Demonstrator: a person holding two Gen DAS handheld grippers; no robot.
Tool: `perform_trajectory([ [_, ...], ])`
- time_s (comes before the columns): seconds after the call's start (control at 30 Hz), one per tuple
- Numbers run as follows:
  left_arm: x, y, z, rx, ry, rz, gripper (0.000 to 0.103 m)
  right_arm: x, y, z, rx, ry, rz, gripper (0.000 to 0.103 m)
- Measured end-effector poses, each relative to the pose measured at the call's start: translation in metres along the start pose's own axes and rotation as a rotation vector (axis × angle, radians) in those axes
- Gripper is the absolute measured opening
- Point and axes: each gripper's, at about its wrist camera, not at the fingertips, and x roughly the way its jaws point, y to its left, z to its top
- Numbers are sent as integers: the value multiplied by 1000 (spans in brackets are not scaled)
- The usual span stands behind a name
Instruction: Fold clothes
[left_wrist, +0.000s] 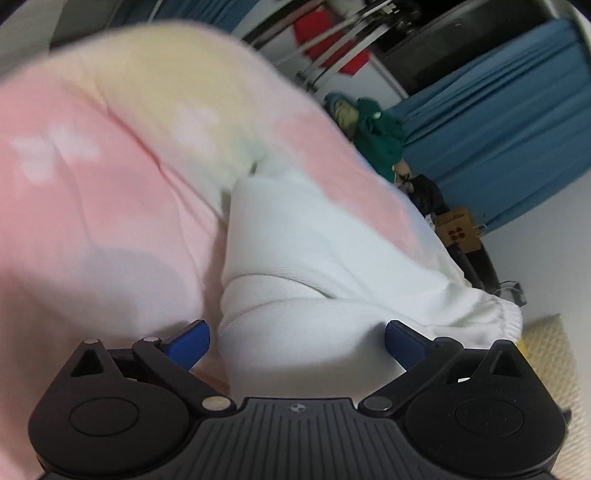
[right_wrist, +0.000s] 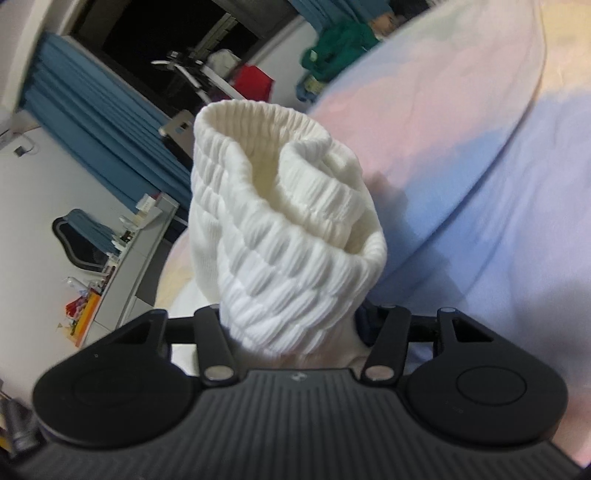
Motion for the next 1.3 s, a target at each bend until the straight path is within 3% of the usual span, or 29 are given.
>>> perform_trajectory([
  [0.07, 12, 8, 5, -45, 21, -39, 103, -3, 3, 1, -15, -17, 11, 56],
  [0.17, 20, 11, 7, -34, 31, -46, 103, -8, 6, 2, -32, -39, 23, 56],
  [0.47, 47, 14, 5, 3, 87, -55, 103, 12, -16, -3, 54, 27, -40, 60],
  [0.67, 44, 11, 6, 33, 84, -27, 89, 10, -12, -6, 47, 12, -47, 56],
  [0.93, 29, -3, -1, 60, 40, -45, 70, -14, 12, -6, -34, -68, -41, 50],
  [1.2, 5, -31, -1, 26, 6, -153, 66, -56, 41, 12, -91, -182, 28, 48],
  [1.3, 18, -72, 3, 61, -7, -185, 65, -73, 46, 28, -100, -226, 44, 48],
])
